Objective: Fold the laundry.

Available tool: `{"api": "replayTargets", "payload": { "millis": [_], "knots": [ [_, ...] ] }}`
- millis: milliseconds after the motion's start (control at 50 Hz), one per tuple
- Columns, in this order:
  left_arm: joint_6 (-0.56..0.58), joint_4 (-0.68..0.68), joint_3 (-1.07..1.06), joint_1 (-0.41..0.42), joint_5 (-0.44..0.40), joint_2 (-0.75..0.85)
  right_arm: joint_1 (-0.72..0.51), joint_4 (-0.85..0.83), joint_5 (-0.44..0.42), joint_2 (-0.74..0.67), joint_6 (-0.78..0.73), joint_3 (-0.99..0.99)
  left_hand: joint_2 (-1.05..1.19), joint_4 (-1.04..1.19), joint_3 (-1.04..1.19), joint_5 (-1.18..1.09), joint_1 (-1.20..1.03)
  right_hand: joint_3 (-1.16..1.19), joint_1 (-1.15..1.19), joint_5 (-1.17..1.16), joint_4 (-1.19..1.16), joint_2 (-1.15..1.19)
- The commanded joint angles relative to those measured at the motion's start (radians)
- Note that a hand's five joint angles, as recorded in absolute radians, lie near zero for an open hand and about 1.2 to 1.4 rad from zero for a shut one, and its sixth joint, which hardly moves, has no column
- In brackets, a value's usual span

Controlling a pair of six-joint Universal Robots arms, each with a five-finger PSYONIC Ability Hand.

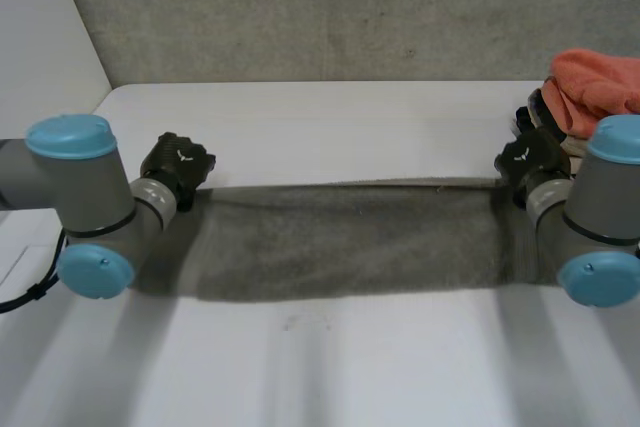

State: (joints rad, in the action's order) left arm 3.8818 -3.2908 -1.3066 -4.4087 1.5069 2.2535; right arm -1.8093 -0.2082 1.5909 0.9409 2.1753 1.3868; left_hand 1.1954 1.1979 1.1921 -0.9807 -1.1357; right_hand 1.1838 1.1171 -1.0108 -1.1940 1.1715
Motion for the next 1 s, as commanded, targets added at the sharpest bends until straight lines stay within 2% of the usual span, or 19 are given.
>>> {"api": "replayTargets", "payload": {
  "millis": [20, 40, 60, 80, 160, 280, 400, 480, 540, 700, 740, 760, 780, 800, 920, 1000],
  "knots": [
    [0.002, -0.069, 0.033, 0.054, 0.01, 0.035, -0.025, -0.082, 0.01, -0.138, 0.0, -0.13, -0.639, -0.642, -0.636, 0.599, 0.579, -0.983, -0.916, 0.984, 0.993, -0.97],
    [0.004, -0.075, 0.032, 0.063, 0.015, 0.035, -0.031, -0.082, 0.012, -0.145, 0.003, -0.137, -1.008, -1.01, -1.004, 0.967, 0.948, -1.009, -0.943, 1.011, 1.019, -0.997],
    [0.002, -0.079, 0.033, 0.068, 0.019, 0.035, -0.038, -0.08, 0.015, -0.148, 0.009, -0.14, -1.021, -1.023, -1.018, 0.981, 0.961, -1.009, -0.943, 1.011, 1.019, -0.997],
    [-0.002, -0.084, 0.033, 0.069, 0.022, 0.034, -0.042, -0.079, 0.017, -0.146, 0.018, -0.14, -0.956, -0.959, -0.953, 0.916, 0.897, -1.009, -0.943, 1.011, 1.019, -0.997],
    [-0.036, -0.084, 0.015, 0.075, 0.038, 0.021, -0.047, -0.066, 0.027, -0.11, 0.113, -0.106, -0.979, -0.981, -0.976, 0.939, 0.919, -1.009, -0.943, 1.011, 1.019, -0.997],
    [-0.084, -0.075, -0.098, 0.061, 0.075, -0.107, -0.03, 0.081, -0.009, 0.058, 0.225, 0.027, -0.976, -0.979, -0.973, 0.936, 0.916, -0.996, -0.93, 0.998, 1.007, -0.984],
    [-0.107, -0.078, -0.239, 0.049, 0.067, -0.232, 0.121, 0.222, -0.17, 0.171, 0.294, 0.177, -0.973, -0.976, -0.97, 0.933, 0.913, -0.87, -0.803, 0.872, 0.88, -0.858],
    [-0.153, -0.087, -0.338, 0.052, 0.05, -0.296, 0.194, 0.234, -0.259, 0.219, 0.299, 0.259, -0.973, -0.976, -0.97, 0.933, 0.913, -0.761, -0.695, 0.763, 0.772, -0.749],
    [-0.186, -0.087, -0.367, 0.055, 0.033, -0.313, 0.217, 0.225, -0.282, 0.22, 0.29, 0.299, -0.973, -0.976, -0.97, 0.933, 0.913, -0.744, -0.677, 0.745, 0.754, -0.731],
    [-0.251, -0.087, -0.393, 0.064, 0.007, -0.313, 0.248, 0.138, -0.286, 0.197, 0.288, 0.328, -0.967, -0.97, -0.964, 0.927, 0.907, -0.676, -0.61, 0.678, 0.686, -0.664],
    [-0.252, -0.087, -0.393, 0.064, 0.007, -0.311, 0.252, 0.112, -0.279, 0.161, 0.285, 0.321, -0.967, -0.97, -0.964, 0.927, 0.907, -0.483, -0.417, 0.485, 0.494, -0.471],
    [-0.252, -0.087, -0.393, 0.064, 0.007, -0.313, 0.255, 0.105, -0.278, 0.153, 0.285, 0.316, -0.967, -0.97, -0.964, 0.927, 0.907, -0.273, -0.206, 0.275, 0.283, -0.261],
    [-0.252, -0.087, -0.393, 0.064, 0.006, -0.313, 0.26, 0.096, -0.275, 0.147, 0.284, 0.311, -0.967, -0.97, -0.964, 0.927, 0.907, 0.087, 0.153, -0.085, -0.076, 0.099],
    [-0.252, -0.087, -0.393, 0.064, 0.007, -0.314, 0.281, 0.086, -0.263, 0.145, 0.279, 0.304, -0.967, -0.97, -0.964, 0.927, 0.907, 0.211, 0.278, -0.21, -0.201, 0.224],
    [-0.252, -0.087, -0.398, 0.063, 0.007, -0.341, 0.367, 0.049, -0.187, 0.179, 0.226, 0.31, -0.964, -0.967, -0.961, 0.924, 0.905, 0.213, 0.279, -0.211, -0.202, 0.225],
    [-0.254, -0.087, -0.405, 0.058, 0.006, -0.36, 0.432, 0.05, -0.174, 0.229, 0.106, 0.317, -0.967, -0.97, -0.964, 0.927, 0.907, 0.213, 0.279, -0.211, -0.202, 0.225]
  ]
}}
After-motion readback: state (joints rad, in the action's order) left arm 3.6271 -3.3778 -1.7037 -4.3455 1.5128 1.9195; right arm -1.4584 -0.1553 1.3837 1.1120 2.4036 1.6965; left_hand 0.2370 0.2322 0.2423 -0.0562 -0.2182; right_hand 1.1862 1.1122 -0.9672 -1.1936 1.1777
